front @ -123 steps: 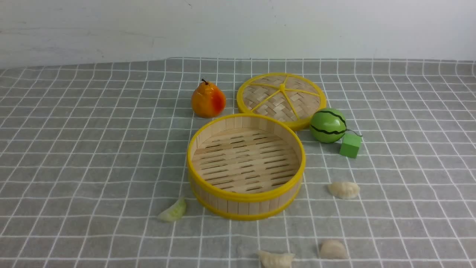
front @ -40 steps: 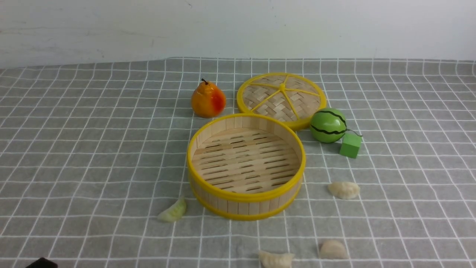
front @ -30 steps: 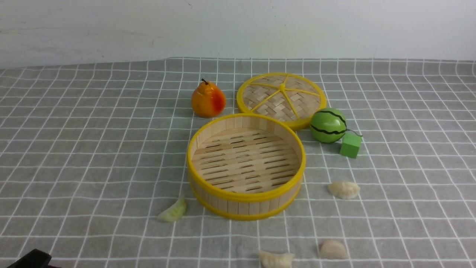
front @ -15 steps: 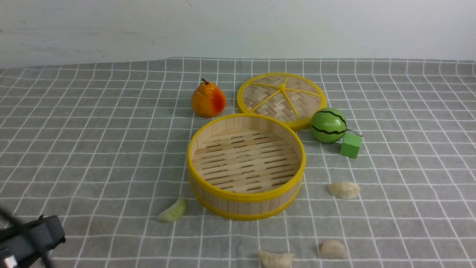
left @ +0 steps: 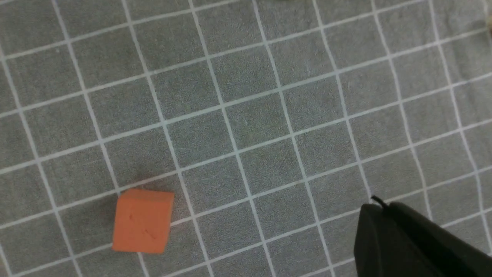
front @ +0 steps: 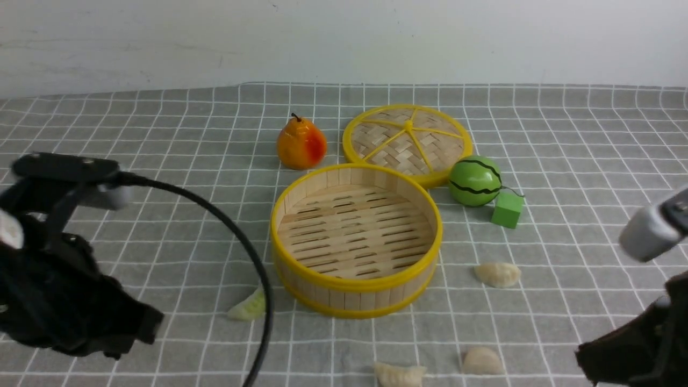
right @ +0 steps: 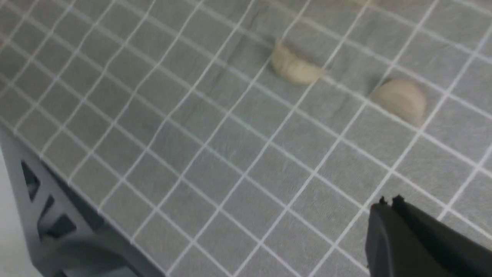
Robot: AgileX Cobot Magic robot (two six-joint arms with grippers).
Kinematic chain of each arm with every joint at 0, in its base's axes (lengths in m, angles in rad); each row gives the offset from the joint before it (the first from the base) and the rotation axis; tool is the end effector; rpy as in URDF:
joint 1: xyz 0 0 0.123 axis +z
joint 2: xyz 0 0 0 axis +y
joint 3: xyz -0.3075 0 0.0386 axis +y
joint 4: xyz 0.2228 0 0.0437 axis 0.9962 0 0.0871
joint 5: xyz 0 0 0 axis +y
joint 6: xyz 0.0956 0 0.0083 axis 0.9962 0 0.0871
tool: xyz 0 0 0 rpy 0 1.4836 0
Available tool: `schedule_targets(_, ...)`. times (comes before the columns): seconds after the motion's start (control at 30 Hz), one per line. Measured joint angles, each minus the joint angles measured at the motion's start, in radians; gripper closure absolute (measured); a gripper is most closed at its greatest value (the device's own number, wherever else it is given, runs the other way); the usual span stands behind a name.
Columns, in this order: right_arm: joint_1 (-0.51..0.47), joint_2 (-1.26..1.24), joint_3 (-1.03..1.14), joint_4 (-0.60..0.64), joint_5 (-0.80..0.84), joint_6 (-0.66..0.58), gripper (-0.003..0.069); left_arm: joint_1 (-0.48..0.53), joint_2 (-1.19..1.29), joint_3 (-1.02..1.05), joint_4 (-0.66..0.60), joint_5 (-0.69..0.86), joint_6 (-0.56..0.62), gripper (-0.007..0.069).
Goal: Put the dumplings into the steamer on the table with the grey tablecloth.
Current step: 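Reach for and grasp a dumpling on the table with the left gripper, then place the dumpling into the bamboo steamer basket with the left gripper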
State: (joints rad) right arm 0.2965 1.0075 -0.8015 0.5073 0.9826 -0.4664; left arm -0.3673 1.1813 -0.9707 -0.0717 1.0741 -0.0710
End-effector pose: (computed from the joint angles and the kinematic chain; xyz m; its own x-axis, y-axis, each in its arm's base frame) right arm 0.1226 0.0780 0.3252 -0.7350 -0.3838 -0.5590 -0.5943 0.7615 0.2587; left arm 0.1667 -0.0706 0.3291 -0.9037 0.2354 -0.3575 0.2866 0.9532 -0.0967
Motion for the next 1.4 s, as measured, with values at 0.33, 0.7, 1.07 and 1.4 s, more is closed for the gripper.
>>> schedule_targets(0.33, 0.1, 0.026, -0.001, -0.052, 0.007, -0.001, 0.0671, -0.026, 0.378, -0.193, 0.031, -0.048, 0.058, 0.016)
schedule_targets(0.7, 0.1, 0.026, -0.001, -0.052, 0.007, -0.001, 0.0664, -0.026, 0.623, -0.236, 0.038, -0.351, 0.325, 0.0071)
schedule_targets(1.07, 0.101, 0.026, -0.001, -0.072, -0.006, -0.001, 0.0658, -0.026, 0.729, -0.248, 0.035, -0.385, 0.296, 0.0311)
schedule_targets(1.4, 0.102, 0.026, -0.001, -0.075, -0.035, -0.001, 0.0649, -0.027, 0.645, -0.493, -0.023, -0.121, 0.191, 0.0421)
